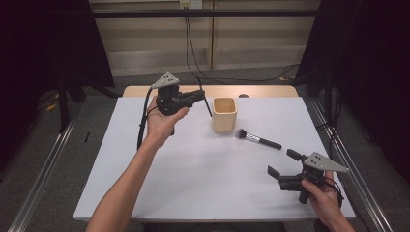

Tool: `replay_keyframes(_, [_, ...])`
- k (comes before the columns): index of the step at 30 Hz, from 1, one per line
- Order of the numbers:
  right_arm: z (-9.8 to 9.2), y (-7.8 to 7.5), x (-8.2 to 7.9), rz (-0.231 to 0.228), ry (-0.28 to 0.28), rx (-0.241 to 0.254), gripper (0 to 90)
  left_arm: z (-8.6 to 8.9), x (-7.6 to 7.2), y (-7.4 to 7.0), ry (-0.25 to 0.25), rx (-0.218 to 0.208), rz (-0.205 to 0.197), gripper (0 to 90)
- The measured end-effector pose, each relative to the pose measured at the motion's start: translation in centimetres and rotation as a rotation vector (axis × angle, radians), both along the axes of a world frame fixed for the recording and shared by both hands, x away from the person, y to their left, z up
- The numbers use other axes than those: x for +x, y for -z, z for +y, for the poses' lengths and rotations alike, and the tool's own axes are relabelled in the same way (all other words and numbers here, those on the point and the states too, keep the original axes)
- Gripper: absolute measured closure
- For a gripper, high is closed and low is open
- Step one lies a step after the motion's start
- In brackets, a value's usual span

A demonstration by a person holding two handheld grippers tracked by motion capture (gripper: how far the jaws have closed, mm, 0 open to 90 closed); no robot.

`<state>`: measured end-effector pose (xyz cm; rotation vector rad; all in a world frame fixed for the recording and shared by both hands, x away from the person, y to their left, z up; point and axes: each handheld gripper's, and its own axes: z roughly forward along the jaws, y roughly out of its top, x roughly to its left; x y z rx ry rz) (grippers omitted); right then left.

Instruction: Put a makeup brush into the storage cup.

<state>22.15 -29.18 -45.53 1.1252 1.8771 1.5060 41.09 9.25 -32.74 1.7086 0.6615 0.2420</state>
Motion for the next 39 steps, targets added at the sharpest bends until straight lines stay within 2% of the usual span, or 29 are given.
replay_keyframes(7, [0.0, 0.0, 0.0, 0.007, 0.0, 0.005, 0.0, -0.8, 1.0, -0.9, -0.019, -0.003, -0.014, 85.9])
replay_keyframes(11, [0.0, 0.0, 0.0, 0.007, -0.005, 0.004, 0.0, -1.4, 1.5, -0.9, -0.02, -0.006, -0.016, 85.8])
replay_keyframes(23, [-0.1, 0.0, 0.0, 0.007, -0.008, 0.006, 0.0, -2.6, 2.9, 0.7, -0.034, 0.013, 0.003, 85.8])
replay_keyframes(34, [0.0, 0.1, 0.0, 0.009, -0.01, 0.008, 0.0, -3.8, 3.2, 1.9, -0.028, 0.062, 0.006, 85.8])
replay_keyframes(39, [0.0, 0.1, 0.0, 0.008, -0.008, 0.008, 0.0, -3.9, 3.3, 2.3, -0.025, 0.068, 0.017, 85.8])
